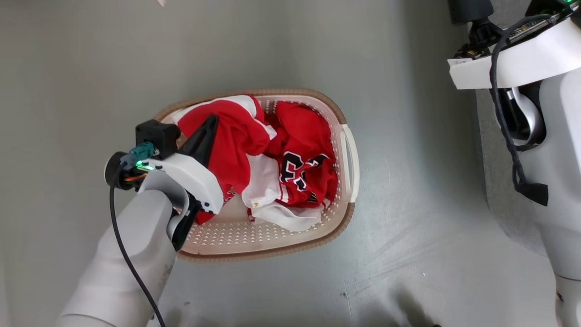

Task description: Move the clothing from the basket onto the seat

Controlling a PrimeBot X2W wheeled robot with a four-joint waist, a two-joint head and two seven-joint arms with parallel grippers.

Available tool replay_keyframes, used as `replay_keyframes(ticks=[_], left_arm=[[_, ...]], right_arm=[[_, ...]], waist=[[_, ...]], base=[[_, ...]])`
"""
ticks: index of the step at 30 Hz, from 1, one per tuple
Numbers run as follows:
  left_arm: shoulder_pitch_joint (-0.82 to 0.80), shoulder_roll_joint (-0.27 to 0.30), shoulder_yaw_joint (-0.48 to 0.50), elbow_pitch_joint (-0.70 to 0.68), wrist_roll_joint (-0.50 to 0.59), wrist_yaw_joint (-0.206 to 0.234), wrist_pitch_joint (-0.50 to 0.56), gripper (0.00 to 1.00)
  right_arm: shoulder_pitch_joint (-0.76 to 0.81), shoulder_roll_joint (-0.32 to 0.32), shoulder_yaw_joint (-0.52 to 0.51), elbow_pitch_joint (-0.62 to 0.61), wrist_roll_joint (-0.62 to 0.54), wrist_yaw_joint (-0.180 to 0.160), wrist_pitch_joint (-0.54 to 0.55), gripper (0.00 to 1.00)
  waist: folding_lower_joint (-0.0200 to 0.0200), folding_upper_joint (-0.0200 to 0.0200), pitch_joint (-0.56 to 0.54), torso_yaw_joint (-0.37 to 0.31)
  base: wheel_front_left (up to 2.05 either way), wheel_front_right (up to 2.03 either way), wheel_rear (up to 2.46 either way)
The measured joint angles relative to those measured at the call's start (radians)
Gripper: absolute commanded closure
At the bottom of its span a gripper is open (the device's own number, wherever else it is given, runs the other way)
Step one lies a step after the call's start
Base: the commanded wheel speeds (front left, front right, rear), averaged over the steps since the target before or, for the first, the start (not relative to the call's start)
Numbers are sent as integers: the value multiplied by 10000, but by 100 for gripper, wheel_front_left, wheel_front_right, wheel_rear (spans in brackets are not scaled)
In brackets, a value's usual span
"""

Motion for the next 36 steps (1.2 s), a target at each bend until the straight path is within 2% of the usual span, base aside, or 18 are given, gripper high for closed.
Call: replay_keyframes(ticks=[14,36], left_arm=[[1170,-27,911,-1871,-107,-69,0,100],[2764,376,2579,-4495,422,33,-2,100]], right_arm=[[799,-163,-8,336,0,0,0,0],[2631,-270,-171,803,142,0,0,0]], waist=[[0,0,-1294,593],[0,0,-3554,1145]], base=[[0,0,0],[0,0,0]])
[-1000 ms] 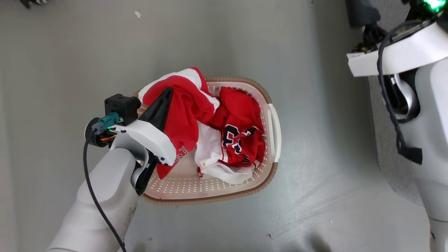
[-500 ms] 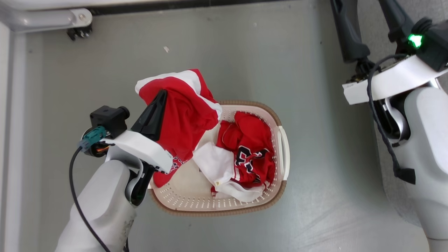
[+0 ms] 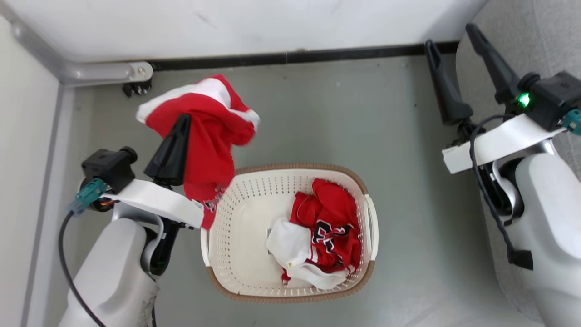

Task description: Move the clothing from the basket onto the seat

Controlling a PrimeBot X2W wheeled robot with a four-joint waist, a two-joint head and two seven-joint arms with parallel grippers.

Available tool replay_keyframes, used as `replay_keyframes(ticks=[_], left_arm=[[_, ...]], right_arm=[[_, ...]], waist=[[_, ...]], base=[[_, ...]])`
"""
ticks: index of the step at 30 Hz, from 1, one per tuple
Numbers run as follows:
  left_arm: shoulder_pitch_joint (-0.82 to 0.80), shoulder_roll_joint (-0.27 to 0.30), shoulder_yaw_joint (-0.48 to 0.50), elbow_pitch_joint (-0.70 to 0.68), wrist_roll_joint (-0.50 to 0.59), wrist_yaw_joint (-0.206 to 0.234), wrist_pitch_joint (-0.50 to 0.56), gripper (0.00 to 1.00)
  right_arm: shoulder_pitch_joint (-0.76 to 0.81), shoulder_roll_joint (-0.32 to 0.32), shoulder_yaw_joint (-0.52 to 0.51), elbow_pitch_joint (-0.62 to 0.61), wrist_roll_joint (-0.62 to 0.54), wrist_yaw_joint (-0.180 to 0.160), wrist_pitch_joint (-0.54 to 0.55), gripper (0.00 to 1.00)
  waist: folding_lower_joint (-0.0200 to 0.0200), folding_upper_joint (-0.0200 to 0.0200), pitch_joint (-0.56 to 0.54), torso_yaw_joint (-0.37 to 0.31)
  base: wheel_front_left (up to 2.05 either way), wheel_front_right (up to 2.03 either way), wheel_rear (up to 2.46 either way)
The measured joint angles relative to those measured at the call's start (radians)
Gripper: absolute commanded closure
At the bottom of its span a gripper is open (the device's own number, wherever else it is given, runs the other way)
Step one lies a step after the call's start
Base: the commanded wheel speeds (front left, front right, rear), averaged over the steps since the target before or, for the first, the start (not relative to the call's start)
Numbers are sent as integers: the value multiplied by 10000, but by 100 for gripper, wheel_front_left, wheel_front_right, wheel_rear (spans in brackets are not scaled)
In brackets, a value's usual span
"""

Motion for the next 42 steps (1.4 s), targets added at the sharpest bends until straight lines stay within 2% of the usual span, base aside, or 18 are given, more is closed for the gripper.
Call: replay_keyframes(ticks=[17,42], left_arm=[[387,245,564,-1578,652,46,-27,100],[850,476,217,-3022,1499,163,-27,100]], right_arm=[[1549,268,-4,305,205,0,0,0],[3517,732,535,514,410,0,2,0]], waist=[[0,0,-1711,33],[-1,0,-3665,-233]], base=[[0,0,0],[0,0,0]])
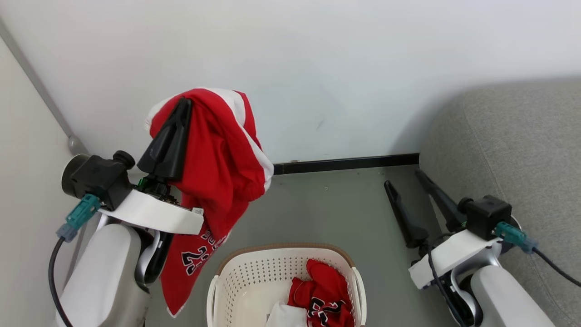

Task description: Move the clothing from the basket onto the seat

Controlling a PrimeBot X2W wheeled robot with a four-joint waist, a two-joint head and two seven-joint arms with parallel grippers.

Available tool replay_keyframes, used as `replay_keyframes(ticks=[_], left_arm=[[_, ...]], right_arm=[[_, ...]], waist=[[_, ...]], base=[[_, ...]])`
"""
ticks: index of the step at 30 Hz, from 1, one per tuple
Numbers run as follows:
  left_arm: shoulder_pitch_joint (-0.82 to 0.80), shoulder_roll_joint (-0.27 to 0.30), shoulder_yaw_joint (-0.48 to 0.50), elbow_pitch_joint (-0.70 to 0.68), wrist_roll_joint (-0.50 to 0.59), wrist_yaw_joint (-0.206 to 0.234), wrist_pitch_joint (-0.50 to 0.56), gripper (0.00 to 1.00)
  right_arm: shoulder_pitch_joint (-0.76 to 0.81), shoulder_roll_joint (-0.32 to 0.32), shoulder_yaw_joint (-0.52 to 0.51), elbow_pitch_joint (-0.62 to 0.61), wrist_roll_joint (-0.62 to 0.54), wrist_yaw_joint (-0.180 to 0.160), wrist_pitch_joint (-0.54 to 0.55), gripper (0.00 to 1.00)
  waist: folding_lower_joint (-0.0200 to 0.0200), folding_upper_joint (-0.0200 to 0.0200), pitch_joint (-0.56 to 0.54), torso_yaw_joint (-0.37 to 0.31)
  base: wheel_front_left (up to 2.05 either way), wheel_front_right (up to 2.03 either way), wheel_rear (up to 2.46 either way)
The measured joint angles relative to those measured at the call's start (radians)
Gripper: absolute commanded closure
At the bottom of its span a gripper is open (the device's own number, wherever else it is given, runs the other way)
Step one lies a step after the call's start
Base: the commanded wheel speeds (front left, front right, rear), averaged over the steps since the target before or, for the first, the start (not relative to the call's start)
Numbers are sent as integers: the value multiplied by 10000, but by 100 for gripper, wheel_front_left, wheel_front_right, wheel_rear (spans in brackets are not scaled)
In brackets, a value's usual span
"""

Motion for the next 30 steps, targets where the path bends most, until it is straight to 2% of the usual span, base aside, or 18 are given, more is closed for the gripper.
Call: replay_keyframes(ticks=[13,24,30], left_arm=[[37,-21,-848,-458,192,-6,523,100],[-39,-343,-1684,-790,303,-102,876,100],[-155,-405,-2295,-978,299,-161,1116,100]], right_arm=[[178,67,1273,-502,286,0,2,0],[-102,-35,2798,-1089,614,0,2,0],[-323,-222,2986,-1177,698,0,2,0]], waist=[[0,0,-295,-271],[0,0,-250,-446],[0,0,-211,-490]], base=[[0,0,0],[0,0,0],[0,0,0]])
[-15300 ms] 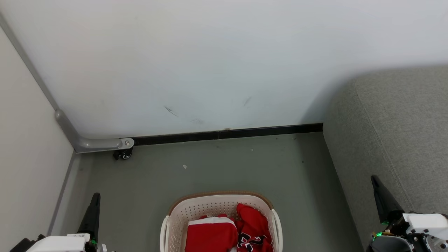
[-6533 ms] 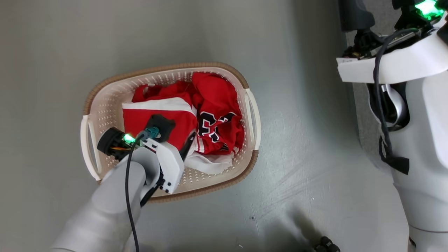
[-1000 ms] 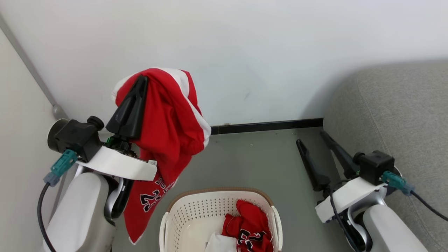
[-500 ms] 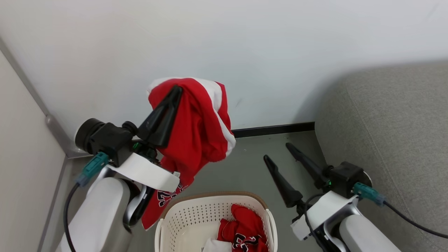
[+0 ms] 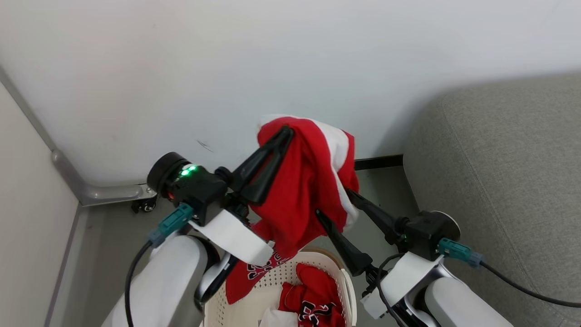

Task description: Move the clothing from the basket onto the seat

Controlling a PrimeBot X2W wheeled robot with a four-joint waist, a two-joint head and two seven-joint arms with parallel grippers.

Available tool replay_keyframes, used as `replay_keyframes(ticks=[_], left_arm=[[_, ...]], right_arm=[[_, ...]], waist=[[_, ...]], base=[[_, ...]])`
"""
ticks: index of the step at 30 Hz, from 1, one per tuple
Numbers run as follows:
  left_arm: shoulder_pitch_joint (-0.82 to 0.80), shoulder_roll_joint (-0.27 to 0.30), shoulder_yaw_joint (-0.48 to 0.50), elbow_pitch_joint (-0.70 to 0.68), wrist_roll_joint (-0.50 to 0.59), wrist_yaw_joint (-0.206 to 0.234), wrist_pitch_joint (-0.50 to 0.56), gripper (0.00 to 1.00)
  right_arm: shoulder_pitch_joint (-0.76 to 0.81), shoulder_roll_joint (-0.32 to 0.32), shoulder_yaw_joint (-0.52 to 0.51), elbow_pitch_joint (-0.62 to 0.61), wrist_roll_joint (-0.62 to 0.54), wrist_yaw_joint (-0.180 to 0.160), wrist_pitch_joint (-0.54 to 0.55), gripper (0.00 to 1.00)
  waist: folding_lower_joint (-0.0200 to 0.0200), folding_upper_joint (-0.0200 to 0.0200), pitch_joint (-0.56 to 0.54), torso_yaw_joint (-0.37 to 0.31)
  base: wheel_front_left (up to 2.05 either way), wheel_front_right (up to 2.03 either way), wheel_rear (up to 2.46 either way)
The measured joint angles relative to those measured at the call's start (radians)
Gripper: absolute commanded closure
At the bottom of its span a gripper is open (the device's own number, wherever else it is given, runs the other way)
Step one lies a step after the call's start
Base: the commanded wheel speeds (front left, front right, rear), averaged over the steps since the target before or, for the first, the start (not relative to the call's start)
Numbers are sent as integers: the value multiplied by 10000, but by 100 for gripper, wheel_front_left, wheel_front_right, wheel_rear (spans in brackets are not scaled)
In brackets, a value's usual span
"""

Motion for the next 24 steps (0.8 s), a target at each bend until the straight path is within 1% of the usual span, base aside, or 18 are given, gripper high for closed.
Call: replay_keyframes(ticks=[5,6,7,8,17,24], left_arm=[[-78,-121,-464,-165,-31,-27,79,100],[-81,-144,-531,-194,-31,-29,94,100],[-87,-157,-577,-221,-31,-29,134,100],[-90,-163,-616,-253,-31,-29,157,100],[-103,-159,-757,-295,-44,-29,265,100],[-102,-148,-754,-272,-48,-29,301,100]], right_arm=[[-157,-79,155,38,0,0,0,0],[-198,-102,167,71,-2,0,0,54],[-203,-119,171,86,-2,0,0,93],[-202,-144,188,130,-2,0,0,100],[-201,-196,192,284,6,0,0,100],[-198,-142,-86,211,84,0,0,100]], waist=[[1,0,23,-12],[0,0,27,-11],[0,0,30,-10],[0,0,35,-8],[0,0,68,-1],[1,0,89,-23]], base=[[0,0,0],[0,0,0],[0,0,0],[0,0,0],[0,0,0],[0,0,0]])
